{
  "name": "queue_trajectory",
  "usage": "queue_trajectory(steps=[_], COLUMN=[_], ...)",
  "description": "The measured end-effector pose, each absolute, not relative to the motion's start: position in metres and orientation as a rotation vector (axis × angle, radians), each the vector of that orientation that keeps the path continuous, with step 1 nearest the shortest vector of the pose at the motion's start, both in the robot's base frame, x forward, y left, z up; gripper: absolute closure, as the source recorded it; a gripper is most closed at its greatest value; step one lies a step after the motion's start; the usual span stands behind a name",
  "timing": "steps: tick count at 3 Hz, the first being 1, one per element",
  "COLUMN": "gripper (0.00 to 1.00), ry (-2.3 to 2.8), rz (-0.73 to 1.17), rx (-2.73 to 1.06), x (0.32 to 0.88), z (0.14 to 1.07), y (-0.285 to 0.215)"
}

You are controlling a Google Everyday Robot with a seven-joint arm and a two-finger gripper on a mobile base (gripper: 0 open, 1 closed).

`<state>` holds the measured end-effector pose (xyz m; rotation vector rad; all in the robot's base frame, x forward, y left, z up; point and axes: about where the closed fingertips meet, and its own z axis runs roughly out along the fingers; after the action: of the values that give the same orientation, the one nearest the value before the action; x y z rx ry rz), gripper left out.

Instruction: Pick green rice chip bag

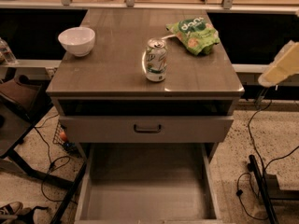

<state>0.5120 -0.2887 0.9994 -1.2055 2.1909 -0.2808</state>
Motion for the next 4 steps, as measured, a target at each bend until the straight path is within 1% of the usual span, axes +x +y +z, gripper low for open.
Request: queue_trajectory(steps=[1, 2, 4], gripper=[0.00, 0.00, 0.00], ry=[2.190, 2.152, 2.123], rz=[-0.201, -0.073, -0.060], rx=[-0.916, -0.666, -0.616], x=[0.549, 0.577, 0.586], z=[1.011, 1.009, 1.015], y=[-0.322, -0.333, -0.334])
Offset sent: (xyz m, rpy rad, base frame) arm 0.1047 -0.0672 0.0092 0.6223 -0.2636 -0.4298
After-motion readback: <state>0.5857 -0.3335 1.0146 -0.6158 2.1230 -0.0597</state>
